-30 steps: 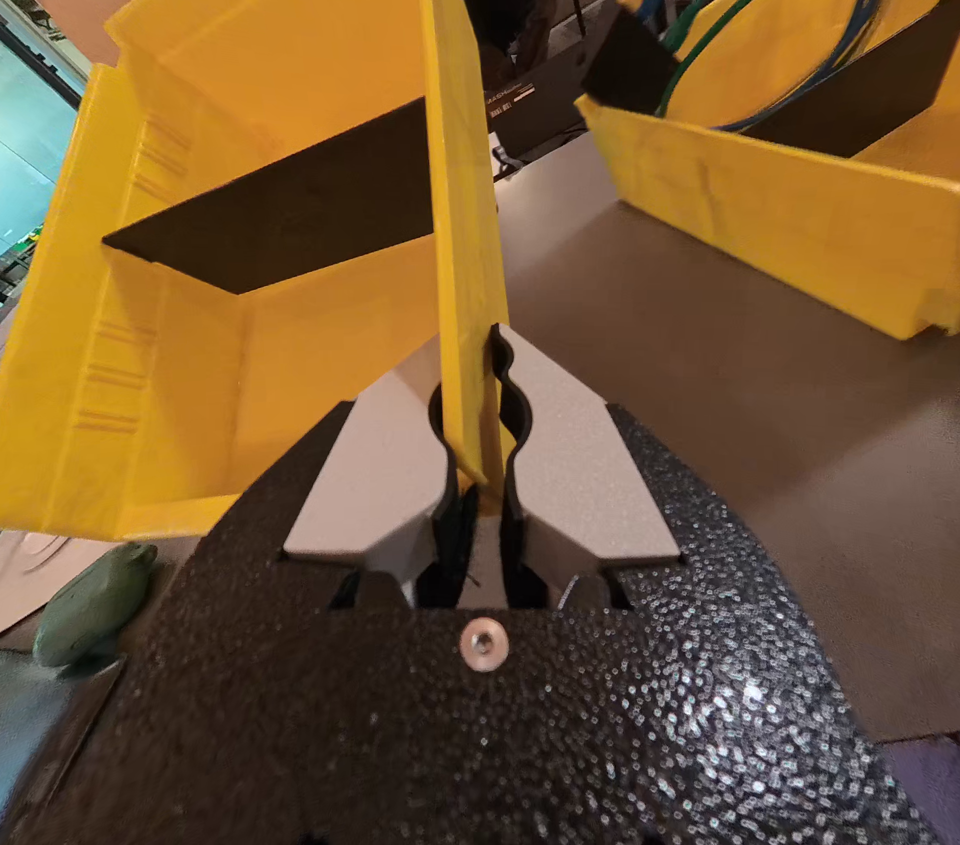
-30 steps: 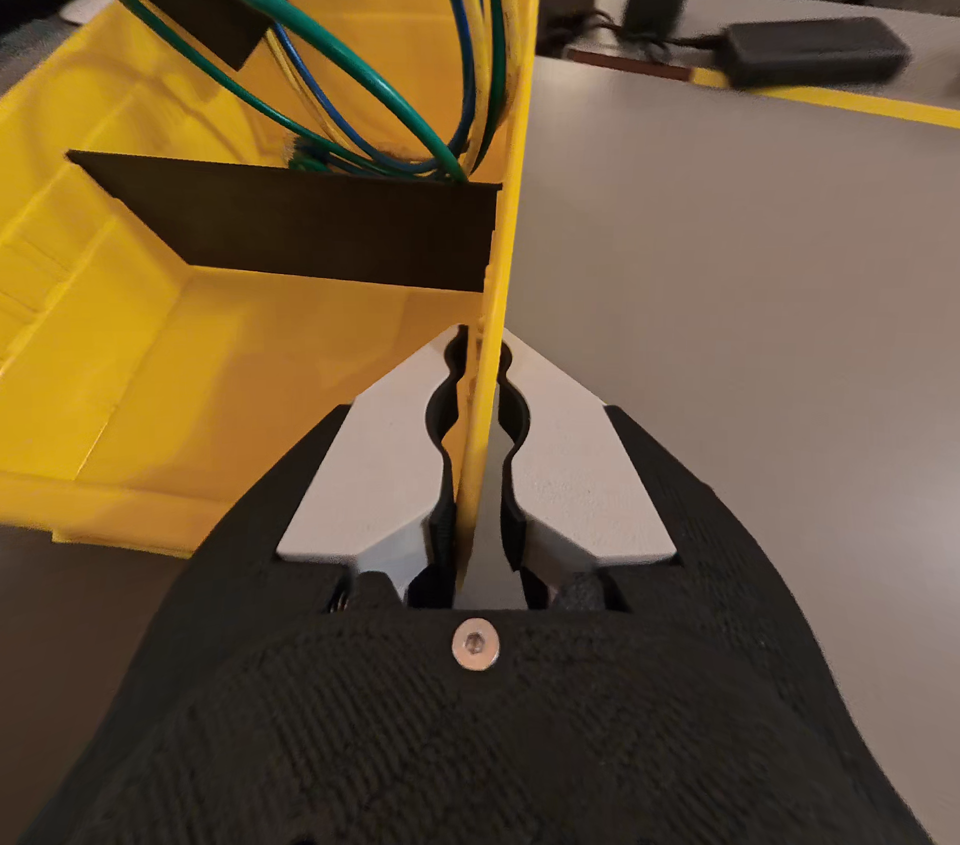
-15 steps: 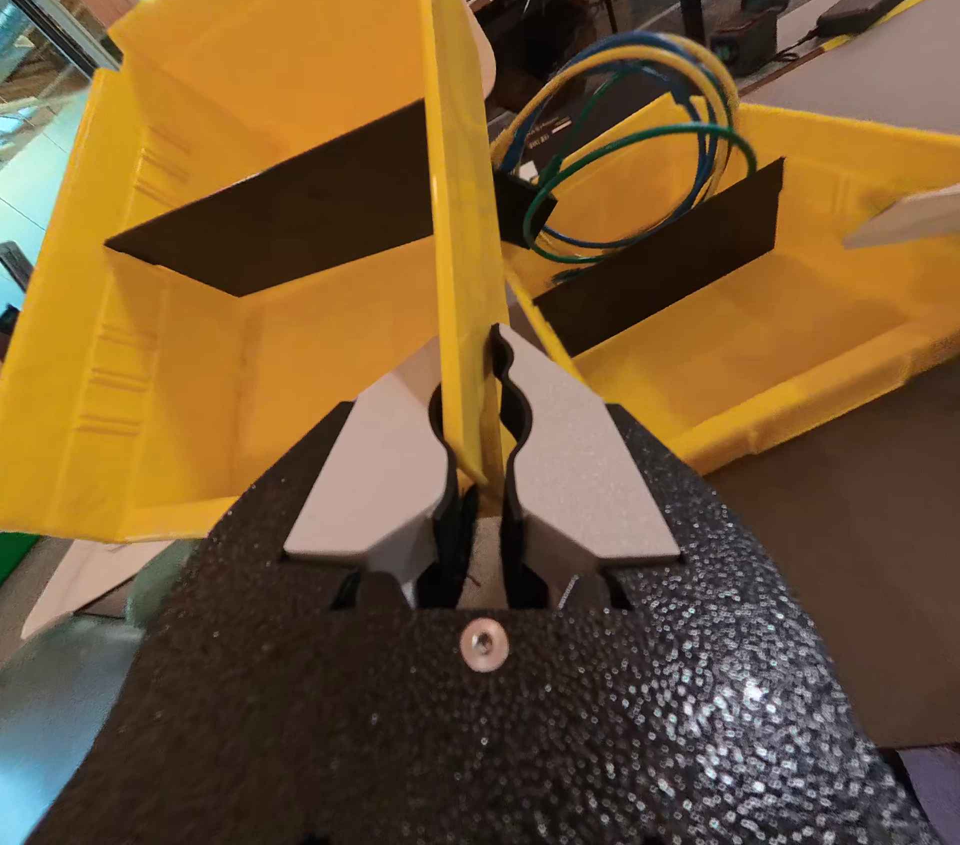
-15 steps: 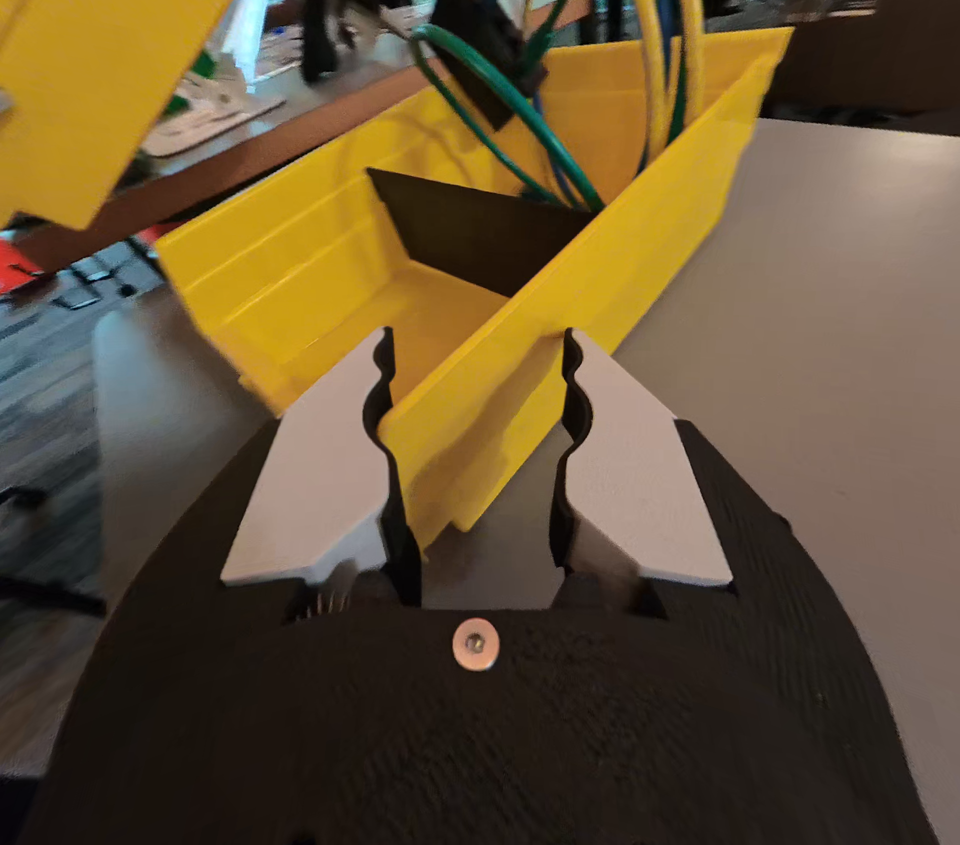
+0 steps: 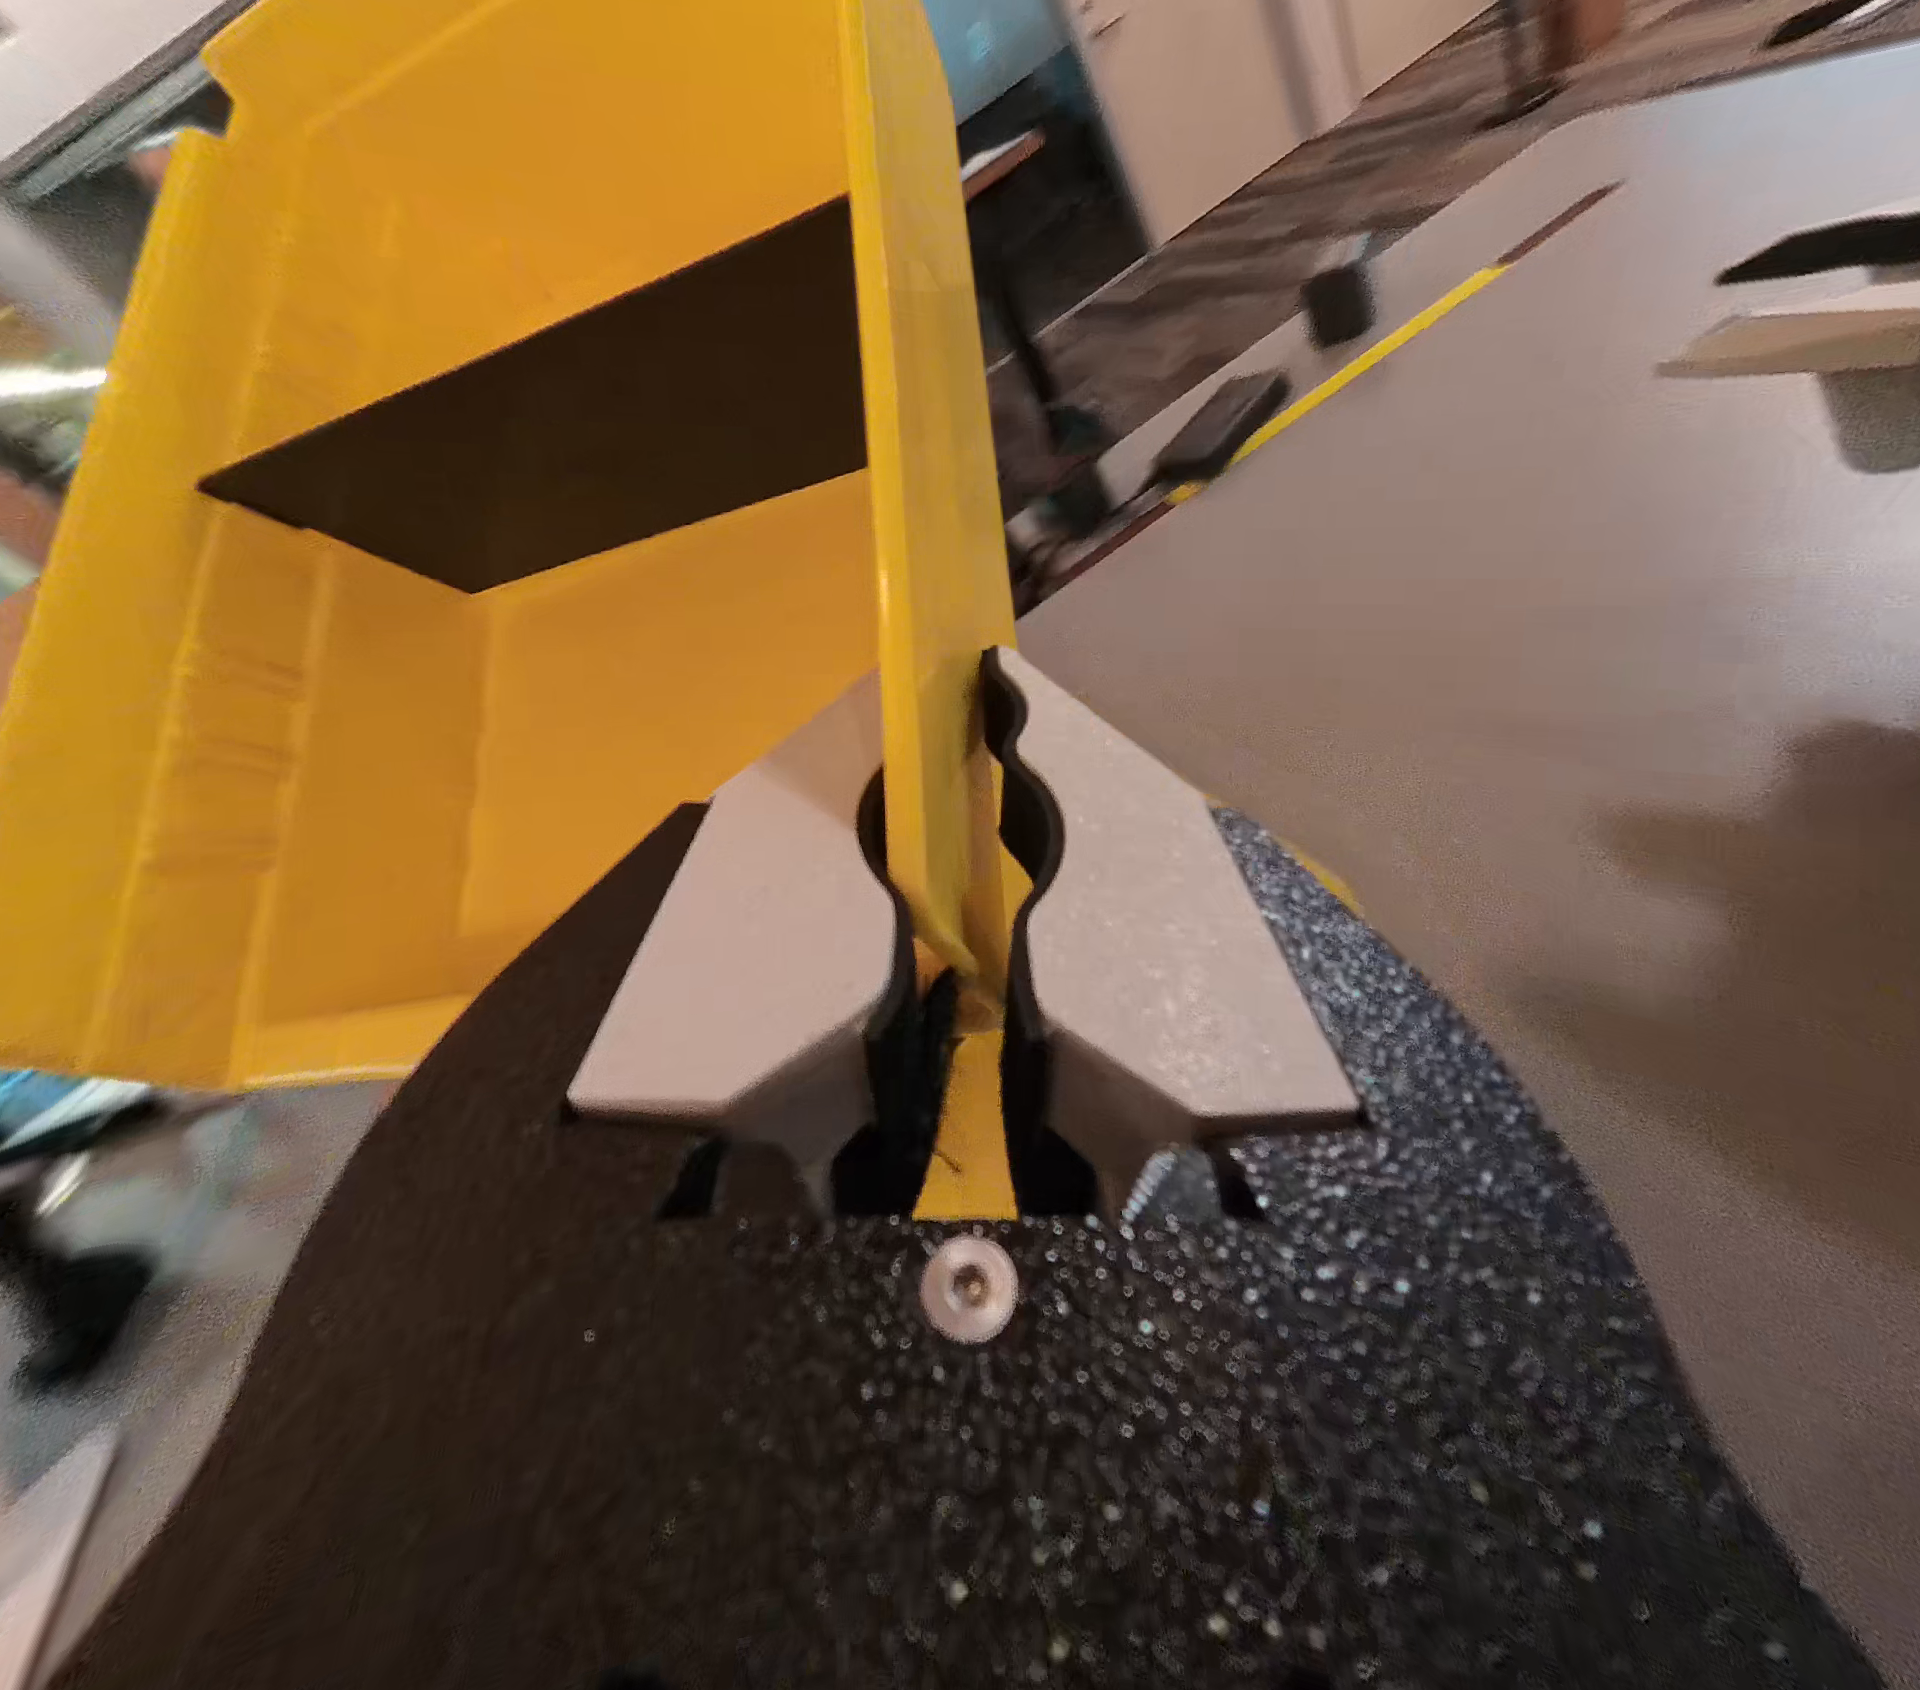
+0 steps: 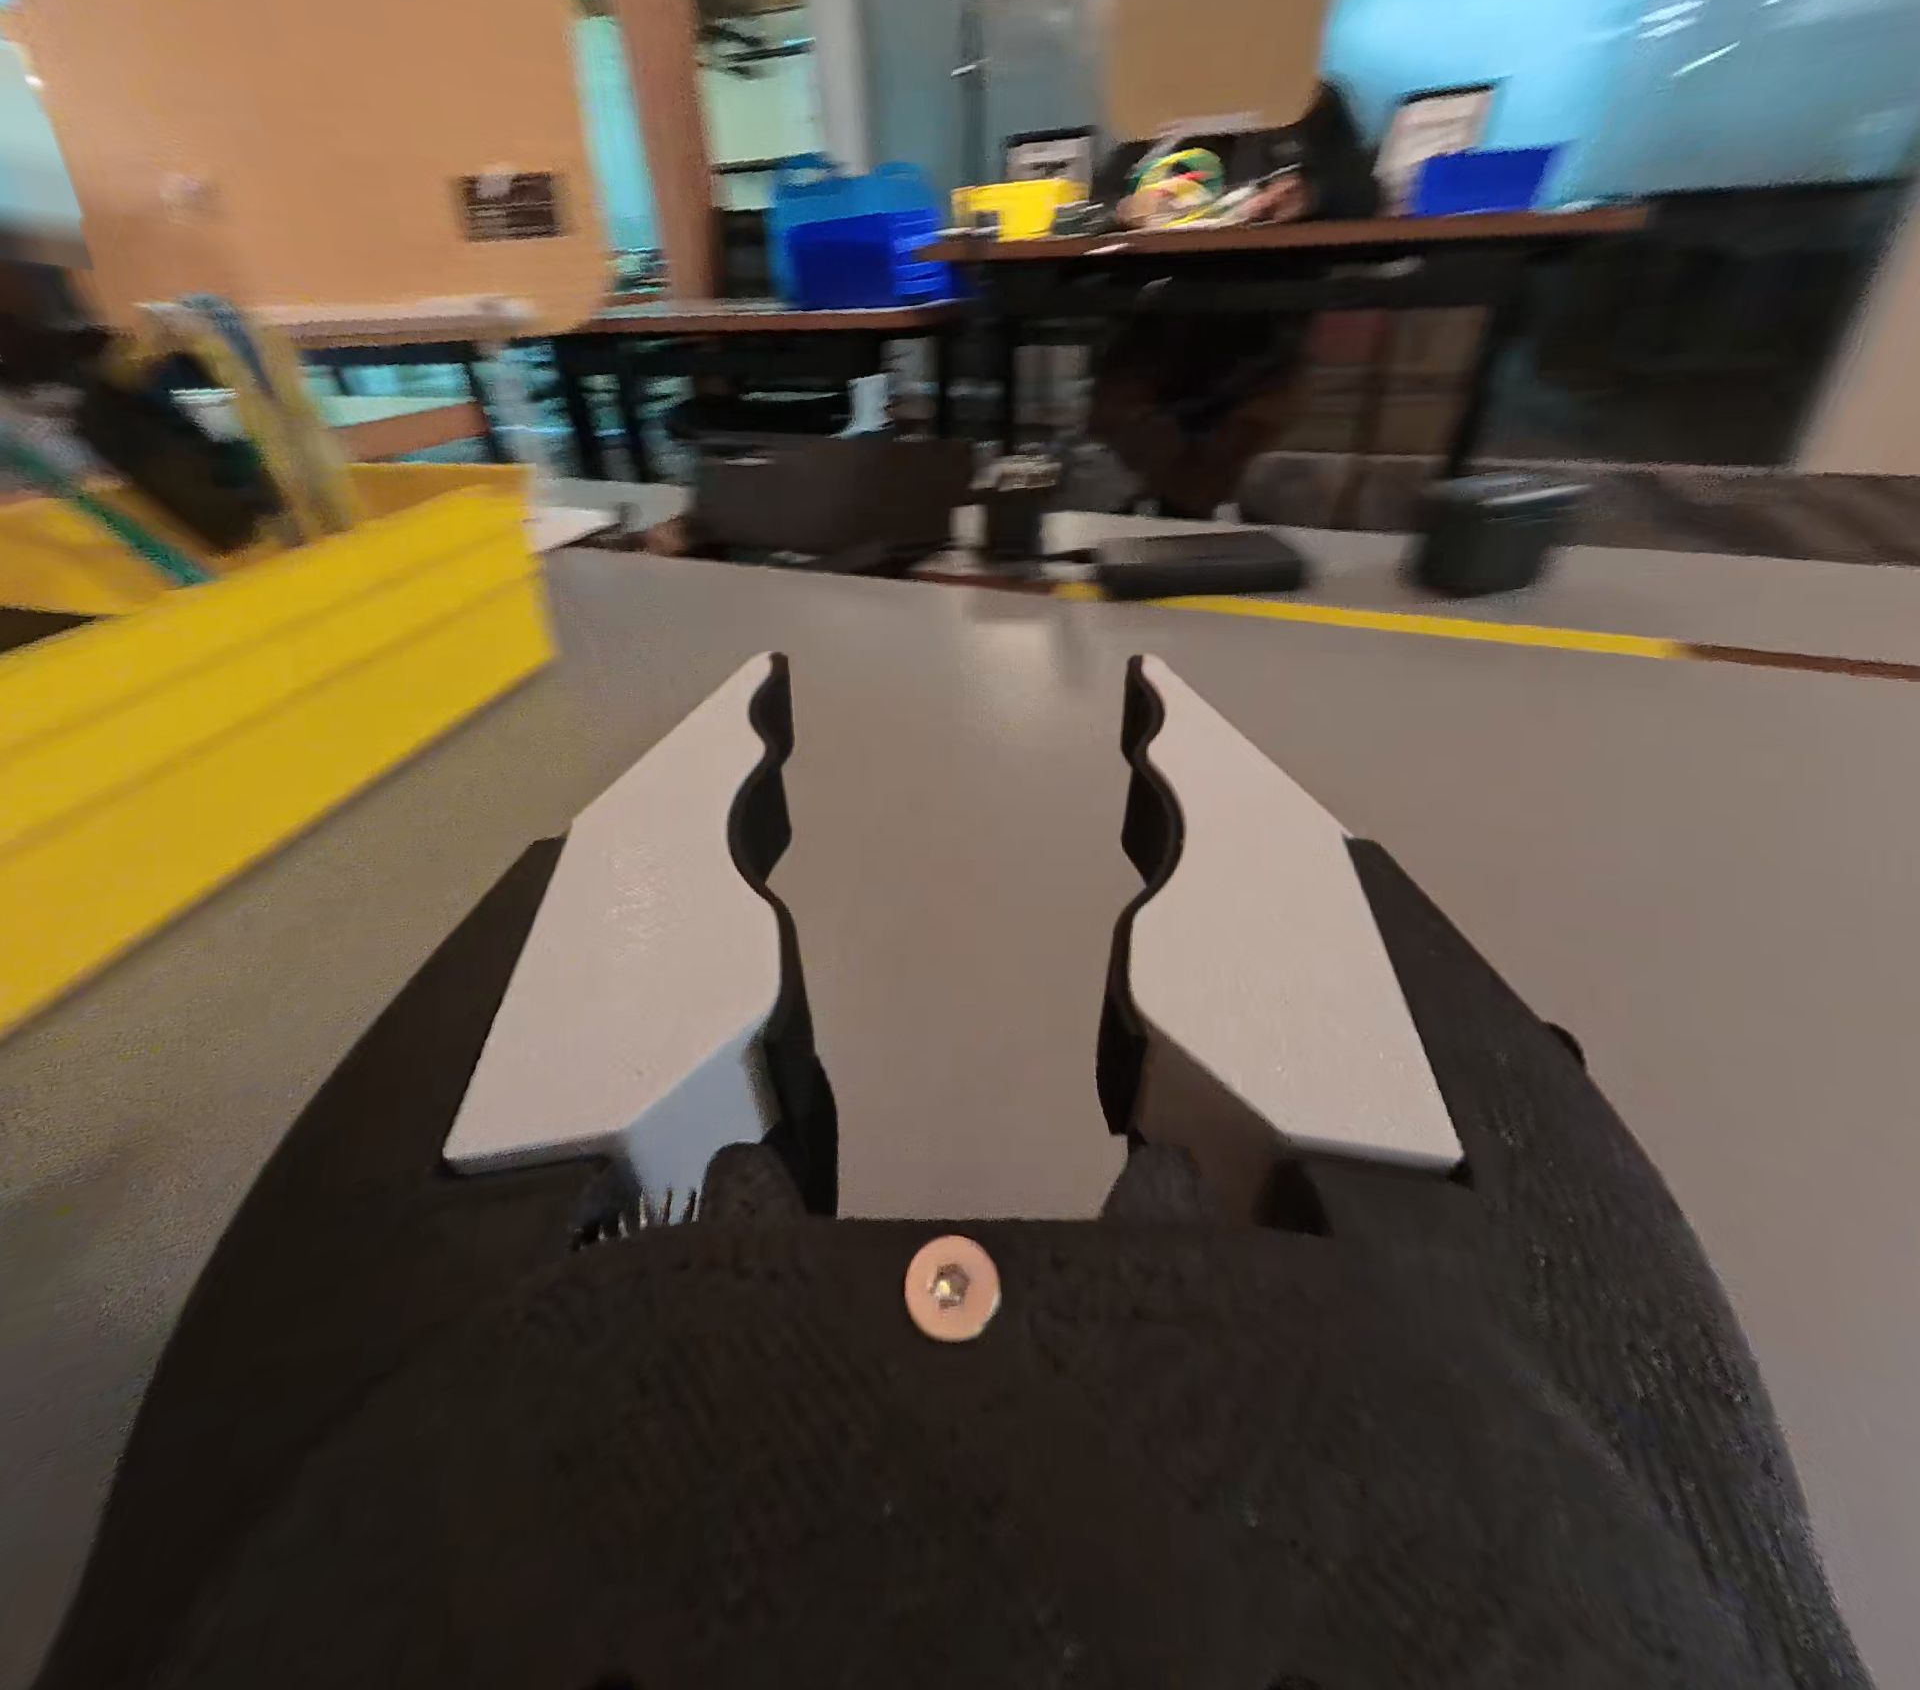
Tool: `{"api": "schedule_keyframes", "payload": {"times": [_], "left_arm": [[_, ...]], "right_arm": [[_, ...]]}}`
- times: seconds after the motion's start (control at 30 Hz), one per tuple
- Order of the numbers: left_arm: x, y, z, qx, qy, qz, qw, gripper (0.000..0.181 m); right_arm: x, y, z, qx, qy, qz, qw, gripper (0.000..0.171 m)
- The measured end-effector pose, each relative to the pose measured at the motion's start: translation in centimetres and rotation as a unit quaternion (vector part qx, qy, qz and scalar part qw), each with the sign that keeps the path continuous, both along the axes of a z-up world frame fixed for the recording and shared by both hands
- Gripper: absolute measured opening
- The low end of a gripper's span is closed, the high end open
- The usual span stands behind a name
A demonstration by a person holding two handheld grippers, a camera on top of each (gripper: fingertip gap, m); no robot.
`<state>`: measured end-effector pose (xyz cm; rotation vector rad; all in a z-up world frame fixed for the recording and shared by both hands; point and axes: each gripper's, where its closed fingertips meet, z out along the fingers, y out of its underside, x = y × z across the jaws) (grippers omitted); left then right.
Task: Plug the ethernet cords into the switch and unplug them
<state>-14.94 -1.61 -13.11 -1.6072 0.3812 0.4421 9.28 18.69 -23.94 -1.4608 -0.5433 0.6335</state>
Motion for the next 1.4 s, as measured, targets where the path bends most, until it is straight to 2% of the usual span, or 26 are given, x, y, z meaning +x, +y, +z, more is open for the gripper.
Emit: {"api": "schedule_keyframes", "payload": {"times": [0.17, 0.37, 0.5, 0.63, 0.8, 0.9, 1.3, 1.4], "left_arm": [[10.0, 6.1, -1.0, -0.025, -0.017, -0.139, 0.990, 0.003], [21.6, 11.8, -5.9, -0.108, -0.032, -0.278, 0.954, 0.004], [27.0, 14.5, -10.2, -0.162, -0.019, -0.318, 0.934, 0.004], [29.9, 16.2, -13.7, -0.210, 0.000, -0.327, 0.922, 0.004], [31.1, 17.2, -16.9, -0.255, -0.001, -0.323, 0.912, 0.004], [31.0, 17.2, -18.5, -0.266, 0.045, -0.313, 0.911, 0.004], [31.2, 17.4, -18.8, -0.270, 0.057, -0.300, 0.913, 0.007], [31.3, 17.4, -18.4, -0.253, 0.033, -0.310, 0.916, 0.010]], "right_arm": [[13.5, 5.8, 1.0, 0.075, -0.030, -0.168, 0.983, 0.058], [23.6, 8.4, 0.6, 0.111, -0.069, -0.249, 0.960, 0.058], [26.9, 9.0, 0.0, 0.081, -0.021, -0.270, 0.959, 0.058], [27.7, 9.6, -1.0, 0.035, 0.009, -0.275, 0.961, 0.058], [26.8, 9.3, -0.4, 0.045, 0.017, -0.254, 0.966, 0.058], [26.6, 9.2, -0.2, 0.047, 0.020, -0.247, 0.968, 0.058], [25.4, 9.6, -1.4, 0.040, -0.027, -0.245, 0.968, 0.057], [25.1, 9.7, -1.7, 0.043, -0.046, -0.250, 0.966, 0.057]]}}
